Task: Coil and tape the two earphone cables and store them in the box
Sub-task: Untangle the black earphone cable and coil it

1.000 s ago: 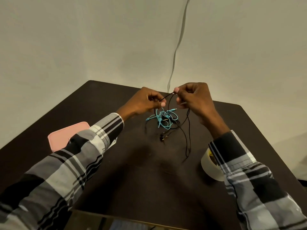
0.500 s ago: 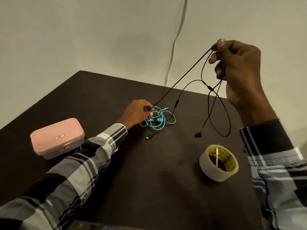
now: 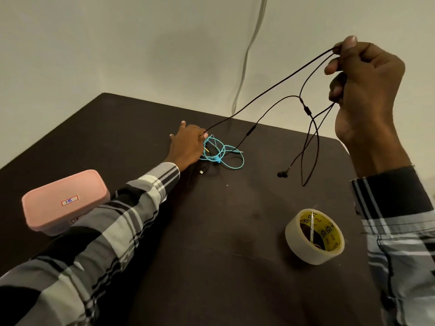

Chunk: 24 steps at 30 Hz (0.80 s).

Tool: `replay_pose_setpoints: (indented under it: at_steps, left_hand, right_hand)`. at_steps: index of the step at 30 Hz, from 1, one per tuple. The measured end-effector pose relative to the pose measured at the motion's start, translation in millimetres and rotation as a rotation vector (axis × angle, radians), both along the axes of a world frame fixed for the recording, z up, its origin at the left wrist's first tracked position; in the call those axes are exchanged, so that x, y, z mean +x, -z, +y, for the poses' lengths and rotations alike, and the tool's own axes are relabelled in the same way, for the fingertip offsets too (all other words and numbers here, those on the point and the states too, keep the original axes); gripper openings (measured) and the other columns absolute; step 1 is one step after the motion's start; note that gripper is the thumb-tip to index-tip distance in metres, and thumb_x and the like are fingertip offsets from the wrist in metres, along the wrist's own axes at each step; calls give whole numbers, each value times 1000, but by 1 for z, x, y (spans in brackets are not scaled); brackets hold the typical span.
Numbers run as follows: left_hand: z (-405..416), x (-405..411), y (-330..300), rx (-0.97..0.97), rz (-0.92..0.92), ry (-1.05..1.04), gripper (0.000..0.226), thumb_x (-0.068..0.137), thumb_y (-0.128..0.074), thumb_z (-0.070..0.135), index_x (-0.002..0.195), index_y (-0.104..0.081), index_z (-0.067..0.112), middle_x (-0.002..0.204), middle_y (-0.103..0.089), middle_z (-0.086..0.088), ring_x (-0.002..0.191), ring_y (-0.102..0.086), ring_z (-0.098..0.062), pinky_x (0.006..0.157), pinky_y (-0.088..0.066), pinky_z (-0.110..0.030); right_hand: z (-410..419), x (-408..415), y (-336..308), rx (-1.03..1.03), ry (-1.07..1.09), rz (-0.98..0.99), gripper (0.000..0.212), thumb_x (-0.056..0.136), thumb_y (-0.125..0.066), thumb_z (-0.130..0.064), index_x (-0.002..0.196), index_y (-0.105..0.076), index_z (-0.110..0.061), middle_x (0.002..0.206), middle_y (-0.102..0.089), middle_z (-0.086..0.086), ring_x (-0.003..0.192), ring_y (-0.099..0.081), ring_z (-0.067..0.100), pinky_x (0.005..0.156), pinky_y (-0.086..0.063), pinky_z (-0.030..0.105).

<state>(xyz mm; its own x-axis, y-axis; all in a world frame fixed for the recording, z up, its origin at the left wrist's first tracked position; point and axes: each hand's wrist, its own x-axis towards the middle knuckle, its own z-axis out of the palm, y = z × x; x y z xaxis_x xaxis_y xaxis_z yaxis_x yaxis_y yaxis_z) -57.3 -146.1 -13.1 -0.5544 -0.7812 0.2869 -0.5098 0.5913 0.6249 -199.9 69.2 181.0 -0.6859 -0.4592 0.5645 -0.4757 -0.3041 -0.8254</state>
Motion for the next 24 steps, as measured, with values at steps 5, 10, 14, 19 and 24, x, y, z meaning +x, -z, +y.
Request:
replay_pose_setpoints:
  at_steps: [5, 10, 14, 19, 24]
  left_hand:
    - [-13, -6, -47, -11, 95, 90, 31, 93, -62, 31, 82, -75, 5, 63, -65, -7, 56, -54, -13, 60, -44, -26]
    - [-12, -7, -91, 68, 284, 176, 32, 90, -68, 27, 77, -71, -2, 71, -70, -7, 57, -60, -6, 60, -50, -26]
    - [1, -7, -120, 214, 438, 286, 27, 95, -60, 30, 86, -71, 7, 71, -68, 0, 64, -67, -12, 62, -54, -27]
    - [7, 7, -151, 76, 470, 291, 26, 96, -58, 35, 94, -74, 15, 60, -48, 3, 50, -45, -5, 48, -49, -21]
    - [2, 27, -141, -82, 167, 293, 23, 94, -62, 32, 95, -75, 14, 69, -63, -1, 51, -53, -2, 55, -50, -25]
  right_hand:
    - [-8, -7, 3, 50, 38, 9, 18, 97, -59, -23, 95, -71, -10, 69, -68, -1, 45, -40, 12, 46, -32, 23]
    - [-15, -5, 23, 194, -5, 19, 17, 97, -55, -16, 107, -69, -12, 80, -73, 1, 44, -47, 11, 46, -35, 20]
    - [-18, -3, 30, 219, -4, -5, 18, 97, -54, -15, 108, -69, -12, 84, -74, 1, 44, -47, 9, 46, -35, 20]
    - [-12, -8, 22, 166, -10, -5, 23, 87, -69, -17, 108, -71, -9, 84, -71, 7, 47, -46, 9, 49, -35, 21]
    - [-3, -5, 11, 110, -9, 110, 21, 84, -72, -16, 102, -74, -7, 87, -73, 13, 50, -48, 10, 50, -39, 21]
